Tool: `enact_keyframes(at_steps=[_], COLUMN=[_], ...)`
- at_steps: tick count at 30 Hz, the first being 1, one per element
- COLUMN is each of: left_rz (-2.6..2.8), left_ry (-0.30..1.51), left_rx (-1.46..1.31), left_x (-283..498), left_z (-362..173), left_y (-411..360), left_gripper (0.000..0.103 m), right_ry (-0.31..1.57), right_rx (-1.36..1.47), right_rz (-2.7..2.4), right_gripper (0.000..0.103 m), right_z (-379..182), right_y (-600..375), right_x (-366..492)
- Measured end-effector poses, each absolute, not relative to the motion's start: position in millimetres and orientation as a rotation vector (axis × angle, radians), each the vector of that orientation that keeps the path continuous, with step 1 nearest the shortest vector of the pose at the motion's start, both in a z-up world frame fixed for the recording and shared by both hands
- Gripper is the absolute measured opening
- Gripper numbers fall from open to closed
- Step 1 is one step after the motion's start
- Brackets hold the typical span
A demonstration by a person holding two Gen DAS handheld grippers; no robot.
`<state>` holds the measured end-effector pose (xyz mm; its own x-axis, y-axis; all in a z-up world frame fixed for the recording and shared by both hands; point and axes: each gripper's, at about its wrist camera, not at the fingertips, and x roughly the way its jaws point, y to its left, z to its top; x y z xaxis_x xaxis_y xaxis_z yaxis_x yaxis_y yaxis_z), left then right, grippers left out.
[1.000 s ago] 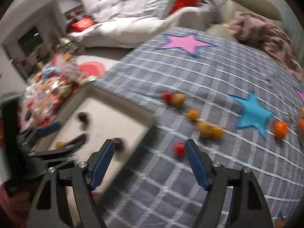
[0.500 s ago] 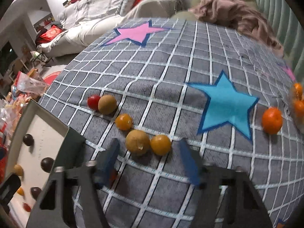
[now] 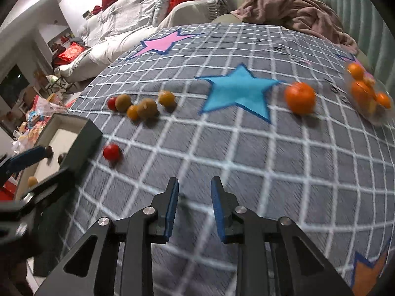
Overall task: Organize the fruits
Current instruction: 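Grasp the red cherry tomato with the left gripper while the right grasps a brown kiwi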
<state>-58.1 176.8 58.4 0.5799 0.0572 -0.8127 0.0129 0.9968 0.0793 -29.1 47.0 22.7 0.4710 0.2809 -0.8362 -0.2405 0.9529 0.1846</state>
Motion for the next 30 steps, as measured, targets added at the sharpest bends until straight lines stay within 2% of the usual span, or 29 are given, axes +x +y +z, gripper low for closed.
enact_keyframes(at_steps=[2,4,5,18,19,20,22,30], left_rz=[0.030,0.043,0.053,0.091,0.085,0.073,0.063,0.070], left_ry=[0.956,0.964,0.975,1.015,1.016,1.015,1.018,1.005], left_rx=[0.095,0.103,0.104,0.061,0.048,0.025,0.003,-0.014], left_x=[-51.3,-42.3,-35.9,-6.3,-6.3,-7.2,-7.8,-10.9], left_z=[51.1,44.7,40.0,9.3,8.4,8.1,7.9,7.4], left_y=[168.6,163.9,162.3,157.5,159.0,160.9,162.1,162.7], left_gripper=[0.081,0.081,0.081,0.081,0.079,0.072,0.069,0.069], right_ry=[1.035,1.030,1.025,1.026,1.029,1.031,1.031,1.049], right_rx=[0.058,0.064,0.066,0.152,0.158,0.165,0.183,0.221], right_rz=[0.319,0.308,0.302,0.339,0.348,0.355,0.371,0.400], right_gripper=[0.035,0.049,0.050,0.050,0.050,0.050,0.050,0.050], right_z=[23.3,24.7,25.7,32.8,33.2,33.0,33.5,24.1], right_y=[37.3,29.9,26.9,27.6,32.6,35.5,45.4,82.3], right_x=[-33.8,-33.6,-32.4,7.0,12.6,16.7,25.9,66.2])
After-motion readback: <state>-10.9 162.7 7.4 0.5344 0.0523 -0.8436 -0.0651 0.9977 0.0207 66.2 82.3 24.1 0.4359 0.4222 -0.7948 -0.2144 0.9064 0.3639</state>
